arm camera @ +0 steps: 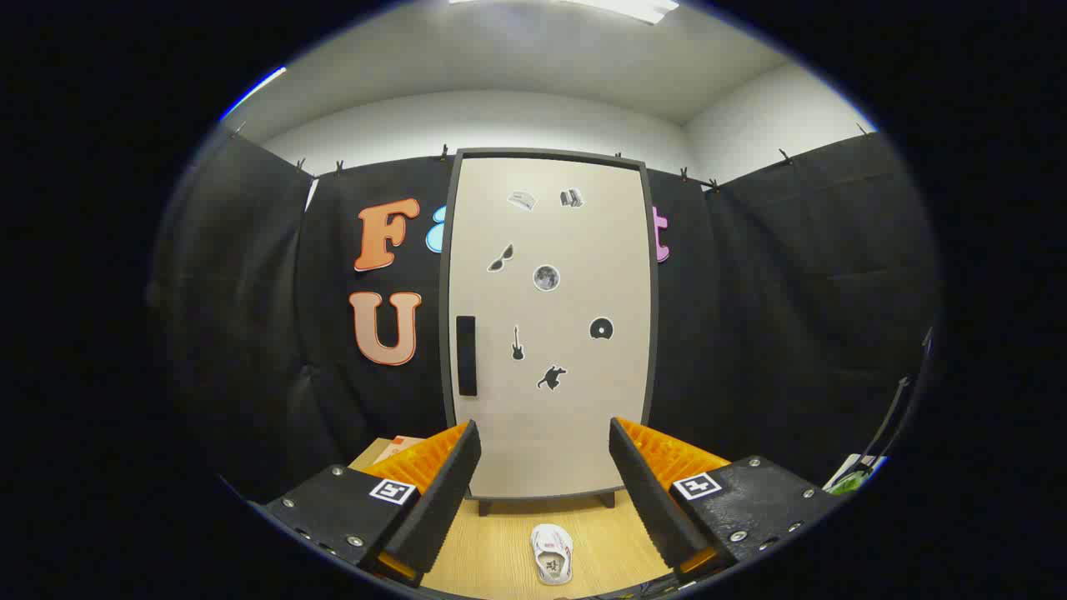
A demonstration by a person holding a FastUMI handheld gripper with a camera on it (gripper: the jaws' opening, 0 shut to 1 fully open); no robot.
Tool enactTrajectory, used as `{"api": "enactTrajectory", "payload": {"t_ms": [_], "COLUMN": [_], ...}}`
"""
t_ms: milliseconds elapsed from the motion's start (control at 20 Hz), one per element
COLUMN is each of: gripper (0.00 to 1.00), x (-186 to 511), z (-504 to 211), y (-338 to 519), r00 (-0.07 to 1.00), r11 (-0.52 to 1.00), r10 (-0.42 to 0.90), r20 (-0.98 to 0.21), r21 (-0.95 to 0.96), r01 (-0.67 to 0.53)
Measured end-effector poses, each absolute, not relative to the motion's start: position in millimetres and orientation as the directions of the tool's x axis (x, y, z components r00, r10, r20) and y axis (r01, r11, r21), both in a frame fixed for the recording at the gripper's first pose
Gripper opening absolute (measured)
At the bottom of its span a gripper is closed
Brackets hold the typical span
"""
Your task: Open the shoe cabinet door, grab the shoes and put them into the shoe cabinet, then close the shoe cabinet door.
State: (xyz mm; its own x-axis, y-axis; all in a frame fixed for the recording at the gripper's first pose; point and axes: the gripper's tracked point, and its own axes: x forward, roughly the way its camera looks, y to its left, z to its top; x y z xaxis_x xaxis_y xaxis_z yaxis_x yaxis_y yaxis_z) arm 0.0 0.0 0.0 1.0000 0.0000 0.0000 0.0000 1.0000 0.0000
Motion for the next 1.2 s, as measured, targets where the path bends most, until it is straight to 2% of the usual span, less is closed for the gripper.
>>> {"api": "enactTrajectory", "payload": {"t_ms": [750,1200], "gripper": [0.96,0.97], "x": [24,59], "z": [-2,-17], "y": [5,43], "r00": [1.0,0.997], "r11": [1.0,0.998], "r10": [0.003,0.067], "r20": [-0.006,-0.04], "r21": [0.001,0.015], "r01": [-0.003,-0.066]}}
